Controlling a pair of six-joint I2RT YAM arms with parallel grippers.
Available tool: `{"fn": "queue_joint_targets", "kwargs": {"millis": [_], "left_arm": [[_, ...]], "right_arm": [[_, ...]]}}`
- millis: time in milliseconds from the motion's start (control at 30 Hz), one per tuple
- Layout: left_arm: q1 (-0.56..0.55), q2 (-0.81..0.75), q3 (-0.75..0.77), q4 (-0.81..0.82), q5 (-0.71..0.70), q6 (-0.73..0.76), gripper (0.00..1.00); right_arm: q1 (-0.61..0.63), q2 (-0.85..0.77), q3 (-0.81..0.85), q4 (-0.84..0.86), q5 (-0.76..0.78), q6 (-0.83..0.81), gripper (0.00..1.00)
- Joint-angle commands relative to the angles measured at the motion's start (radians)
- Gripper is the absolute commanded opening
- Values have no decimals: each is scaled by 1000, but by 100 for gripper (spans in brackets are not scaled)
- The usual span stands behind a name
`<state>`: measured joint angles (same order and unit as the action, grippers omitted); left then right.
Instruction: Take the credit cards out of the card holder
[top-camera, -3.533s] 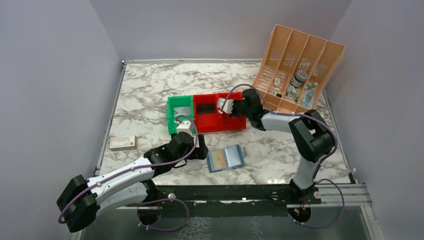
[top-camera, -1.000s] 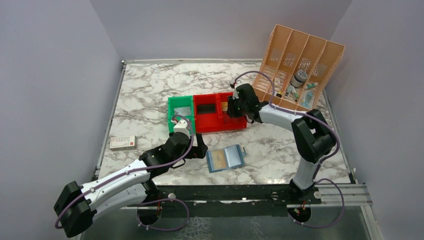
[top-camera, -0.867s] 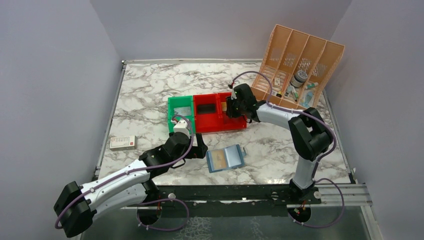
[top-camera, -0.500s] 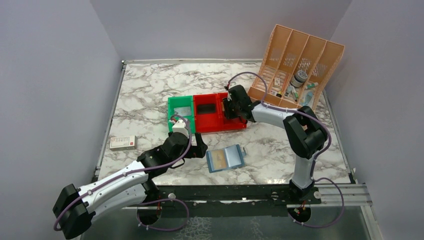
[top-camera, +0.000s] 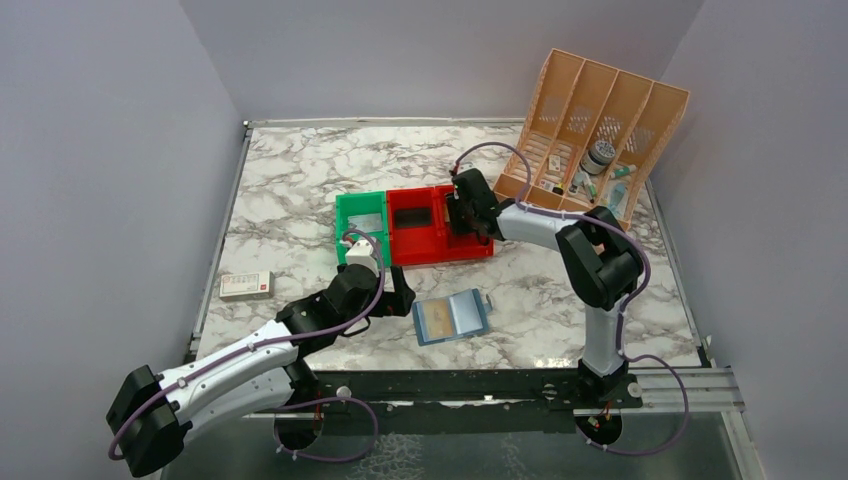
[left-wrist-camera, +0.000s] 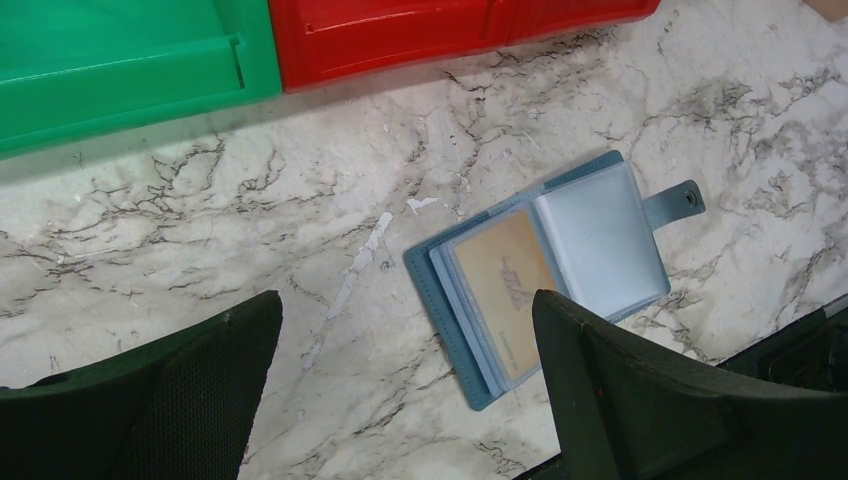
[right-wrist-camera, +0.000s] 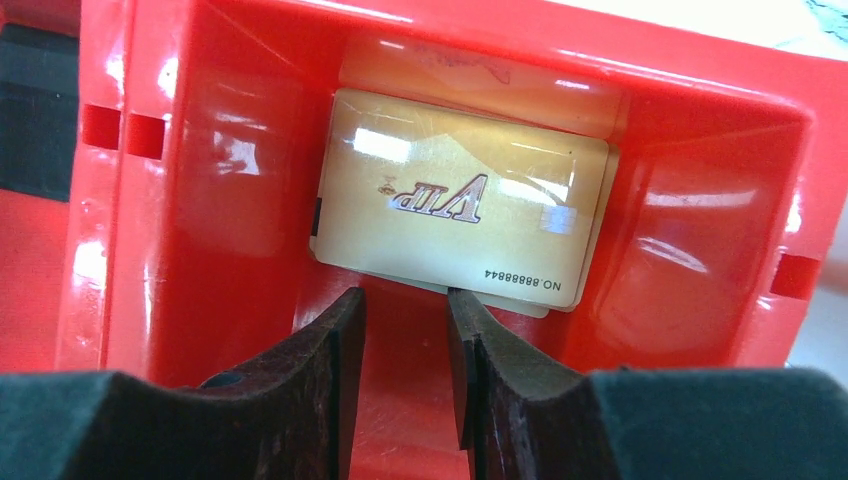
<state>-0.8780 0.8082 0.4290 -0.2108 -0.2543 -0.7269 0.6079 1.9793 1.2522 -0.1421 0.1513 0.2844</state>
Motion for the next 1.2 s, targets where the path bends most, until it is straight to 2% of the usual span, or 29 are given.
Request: {"fn": "queue_joint_targets", "kwargs": {"millis": [0,300,633,800,867,1000,1100,1167], "left_arm": [[6,-7,-9,2,-5,6,99],[5,-3,-10,5,-1,6,99],[6,-4,-11,2,2,4,99],[5,-21,0,-24,12,3,99],[5,-35,-2,-29,9,1,99],[6,-54,-15,-34,16,-15,99],[5,-62,-26,-35,30,-25,99],[6,-61,-11,-63,33,-13,99]], "right_arm": [[7,28,16,3,63,27,37],[16,25,4,12,79,53,39],[16,-209,-38,-5,14,55,48],[16,-304,-43,-64,27,57,64],[16,-355,-68,-76,52,69,75],[16,-533,-208,18,79,112,99],[14,-669,-341,80,66,203,100],[15,-759,-420,119,-5,228,100]]}}
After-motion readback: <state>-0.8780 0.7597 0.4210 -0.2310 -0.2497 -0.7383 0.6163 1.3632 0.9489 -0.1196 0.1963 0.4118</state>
